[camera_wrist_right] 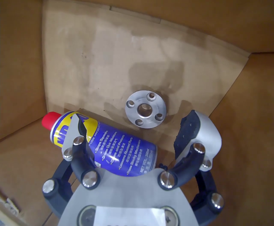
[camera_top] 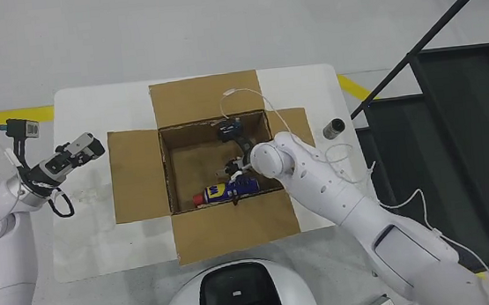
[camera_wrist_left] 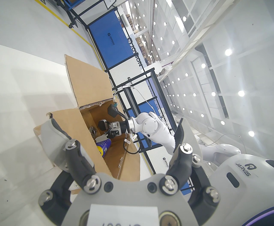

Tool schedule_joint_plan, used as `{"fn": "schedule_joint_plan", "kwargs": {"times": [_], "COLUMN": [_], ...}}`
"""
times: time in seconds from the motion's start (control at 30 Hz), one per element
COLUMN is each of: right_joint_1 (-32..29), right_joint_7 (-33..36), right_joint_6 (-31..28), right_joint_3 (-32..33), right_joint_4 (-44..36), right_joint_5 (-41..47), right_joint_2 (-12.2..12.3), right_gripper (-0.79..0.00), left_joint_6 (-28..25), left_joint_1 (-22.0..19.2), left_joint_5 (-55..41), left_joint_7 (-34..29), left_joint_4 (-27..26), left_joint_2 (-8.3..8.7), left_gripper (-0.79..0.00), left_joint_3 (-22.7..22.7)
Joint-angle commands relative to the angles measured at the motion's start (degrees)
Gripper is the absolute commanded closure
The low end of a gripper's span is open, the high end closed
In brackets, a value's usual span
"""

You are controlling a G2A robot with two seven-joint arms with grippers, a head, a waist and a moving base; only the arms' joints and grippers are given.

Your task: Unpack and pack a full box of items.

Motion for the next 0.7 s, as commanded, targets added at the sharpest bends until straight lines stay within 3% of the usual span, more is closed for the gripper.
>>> {"fn": "schedule_joint_plan", "kwargs": {"times": [0.0,0.1,0.2,0.27,0.3,0.43,0.53,0.67], "right_joint_1": [0.58,1.50,2.27,2.88,3.15,3.91,4.26,4.11], "right_joint_7": [-0.61,-1.98,-3.15,-3.45,-3.54,-3.70,-3.80,-4.18], "right_joint_6": [-0.11,0.14,0.51,0.97,1.25,1.33,1.34,1.76], "right_joint_3": [-0.58,-1.48,-2.29,-2.94,-3.27,-4.34,-4.72,-4.17], "right_joint_4": [1.60,3.98,5.84,7.31,7.90,9.96,10.63,9.24], "right_joint_5": [0.21,0.19,0.12,-0.46,-0.63,-0.79,-1.04,-2.05], "right_joint_2": [-0.45,-1.21,-1.95,-2.41,-2.67,-3.60,-4.06,-4.00], "right_gripper": [-0.785,-0.779,-0.606,-0.406,-0.354,-0.286,0.000,0.000], "left_joint_6": [0.00,0.00,0.00,0.00,0.00,0.00,0.00,0.00], "left_joint_1": [0.00,0.00,0.00,0.00,0.00,0.00,0.00,0.00], "left_joint_5": [-0.02,-0.02,-0.02,-0.02,-0.02,-0.02,-0.02,-0.02], "left_joint_7": [0.00,0.00,0.00,0.00,0.00,0.00,0.00,0.00], "left_joint_4": [0.00,0.00,0.00,0.00,0.00,0.00,0.00,0.00], "left_joint_2": [0.00,0.00,0.00,0.00,0.00,0.00,0.00,0.00], "left_gripper": [-0.785,-0.785,-0.785,-0.785,-0.785,-0.785,-0.785,-0.785], "left_joint_3": [0.00,0.00,0.00,0.00,0.00,0.00,0.00,0.00]}}
